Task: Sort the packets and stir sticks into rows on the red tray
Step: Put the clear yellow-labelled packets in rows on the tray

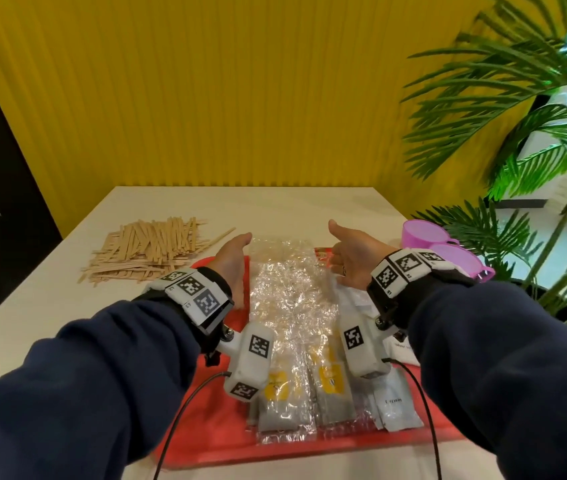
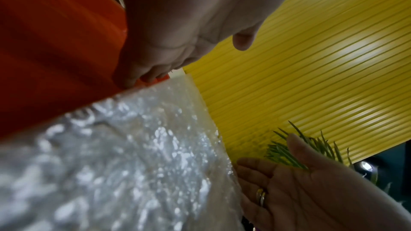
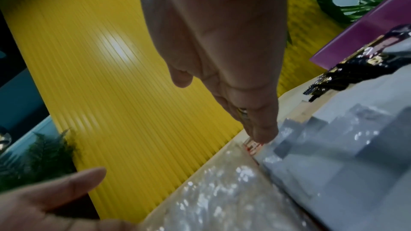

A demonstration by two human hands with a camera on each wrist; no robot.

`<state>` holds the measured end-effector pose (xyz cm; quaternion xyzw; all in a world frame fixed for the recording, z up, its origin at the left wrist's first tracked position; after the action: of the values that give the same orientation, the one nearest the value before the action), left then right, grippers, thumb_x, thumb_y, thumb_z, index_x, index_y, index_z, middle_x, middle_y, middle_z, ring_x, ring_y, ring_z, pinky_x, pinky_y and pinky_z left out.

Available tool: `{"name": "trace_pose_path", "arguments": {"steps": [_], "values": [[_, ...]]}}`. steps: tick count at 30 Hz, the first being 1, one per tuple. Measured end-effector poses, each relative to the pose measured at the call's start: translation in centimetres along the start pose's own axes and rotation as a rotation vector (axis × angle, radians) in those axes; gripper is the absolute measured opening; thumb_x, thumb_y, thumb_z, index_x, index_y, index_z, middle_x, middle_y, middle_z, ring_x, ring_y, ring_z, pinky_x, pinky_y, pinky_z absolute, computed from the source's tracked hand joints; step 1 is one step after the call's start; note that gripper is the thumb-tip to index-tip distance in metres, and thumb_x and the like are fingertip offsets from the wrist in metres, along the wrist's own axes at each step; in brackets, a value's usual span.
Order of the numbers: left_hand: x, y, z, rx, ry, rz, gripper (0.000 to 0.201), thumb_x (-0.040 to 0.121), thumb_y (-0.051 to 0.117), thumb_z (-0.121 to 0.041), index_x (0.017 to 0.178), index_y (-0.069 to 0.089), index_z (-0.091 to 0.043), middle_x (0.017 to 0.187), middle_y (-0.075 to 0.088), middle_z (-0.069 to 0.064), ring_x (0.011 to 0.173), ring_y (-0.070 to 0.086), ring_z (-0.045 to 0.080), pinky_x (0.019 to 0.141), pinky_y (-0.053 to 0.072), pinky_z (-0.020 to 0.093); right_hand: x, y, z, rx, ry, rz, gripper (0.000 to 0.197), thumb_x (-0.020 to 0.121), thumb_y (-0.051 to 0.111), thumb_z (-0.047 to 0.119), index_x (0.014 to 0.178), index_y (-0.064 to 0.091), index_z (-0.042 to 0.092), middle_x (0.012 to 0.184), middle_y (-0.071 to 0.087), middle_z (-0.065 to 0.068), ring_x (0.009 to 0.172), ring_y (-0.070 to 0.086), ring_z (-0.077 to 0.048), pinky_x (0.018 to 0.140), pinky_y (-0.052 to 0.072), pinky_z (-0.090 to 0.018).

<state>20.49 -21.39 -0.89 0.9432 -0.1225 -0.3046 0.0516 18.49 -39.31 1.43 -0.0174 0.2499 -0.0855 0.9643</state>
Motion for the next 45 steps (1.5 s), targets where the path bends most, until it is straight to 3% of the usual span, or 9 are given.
{"name": "trace_pose_path", "arguments": {"steps": [4,7,11,15,17,20,26,31,45], "values": [[-2.6,-0.6,1.0,0.003,0.033,0.0,0.07,0.095,0.03,-0.054,0.149,0.015,-0.013,0.145,0.026,0.02,0.139,0.021,0.031,0.111,0.017,0.048,-3.4,-1.5,-1.0,0.023,-0.026,-0.011,0.081,0.094,0.03,0.059,0.149,0.008,0.003,0.15,0.025,-0.011,0.135,0.029,-0.025,0.11,0.021,-0.04],[-5.3,-0.1,2.9,0.097,0.013,-0.017,0.036,0.097,0.03,-0.05,0.108,0.045,-0.02,0.089,0.043,0.0,0.09,0.048,0.023,0.076,0.04,0.034,-5.9,-2.2,-3.5,0.005,-0.012,-0.012,0.078,0.094,0.03,0.058,0.146,0.018,0.001,0.126,0.044,-0.007,0.101,0.048,-0.017,0.099,0.03,-0.036],[-6.7,-0.2,5.8,0.09,0.023,-0.005,0.046,0.094,0.032,-0.054,0.081,0.045,-0.012,0.084,0.048,0.003,0.069,0.039,0.012,0.057,0.03,0.029,-8.4,-2.3,-7.2,0.008,-0.008,-0.027,0.076,0.091,0.035,0.06,0.141,0.03,0.002,0.087,0.046,-0.001,0.08,0.042,-0.013,0.081,0.031,-0.03],[-7.3,-0.2,8.0,0.036,0.042,0.003,0.038,0.095,0.035,-0.051,0.076,0.044,-0.019,0.07,0.056,0.0,0.062,0.053,0.01,0.047,0.045,0.019,-9.9,-1.1,-9.3,0.043,-0.028,-0.019,0.071,0.093,0.036,0.056,0.143,0.031,0.005,0.087,0.043,0.002,0.079,0.041,-0.01,0.072,0.033,-0.025],[-7.1,-0.1,8.6,0.001,0.054,0.032,0.051,0.082,0.049,-0.06,0.104,0.056,-0.014,0.111,0.061,0.001,0.097,0.058,0.011,0.077,0.052,0.022,-10.5,-0.5,-9.6,0.056,-0.039,0.025,0.073,0.094,0.033,0.055,0.148,0.02,0.007,0.117,0.047,0.0,0.107,0.045,-0.011,0.089,0.033,-0.028],[-2.7,-1.3,10.0,-0.045,0.097,0.056,0.111,0.045,0.067,-0.073,0.142,0.034,-0.031,0.151,0.032,0.003,0.136,0.033,0.024,0.109,0.025,0.05,-11.4,0.2,-9.3,0.084,-0.072,0.052,0.072,0.096,0.031,0.053,0.149,0.013,0.008,0.152,0.026,-0.004,0.139,0.026,-0.017,0.109,0.022,-0.032],[-9.3,0.8,9.1,0.029,0.103,0.037,0.09,0.079,0.056,-0.051,0.15,0.012,-0.019,0.156,0.014,0.006,0.143,0.016,0.024,0.116,0.012,0.044,-13.0,-3.4,-8.4,-0.372,-0.187,-0.271,0.046,0.093,0.054,0.02,0.134,0.044,0.004,0.138,0.047,-0.015,0.125,0.046,-0.029,0.102,0.038,-0.036],[-8.2,0.6,9.8,0.085,0.086,-0.031,0.062,0.079,0.064,-0.018,0.135,0.038,-0.007,0.149,0.03,0.012,0.135,0.033,0.028,0.11,0.03,0.045,-13.9,-4.7,-10.1,-1.095,-0.06,-0.248,0.067,0.084,0.064,0.017,0.143,0.033,0.01,0.146,0.037,-0.007,0.133,0.037,-0.024,0.103,0.035,-0.029],[-6.4,-0.1,9.8,0.063,0.094,-0.099,0.07,0.053,0.065,-0.018,0.12,0.045,-0.009,0.144,0.037,0.014,0.132,0.038,0.03,0.107,0.035,0.048,-12.9,-1.9,-9.8,-1.353,-0.149,-0.236,0.048,0.089,0.059,0.029,0.128,0.044,0.007,0.128,0.053,-0.008,0.117,0.051,-0.023,0.093,0.041,-0.026]]}}
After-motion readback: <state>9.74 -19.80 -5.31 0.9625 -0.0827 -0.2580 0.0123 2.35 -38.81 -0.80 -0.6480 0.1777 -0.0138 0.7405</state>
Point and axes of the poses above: each hand's wrist, its own x-axis towards the middle knuckle, its own y-axis out of the palm, z = x × y, the point moved 5 cm from there along x, towards the middle knuckle
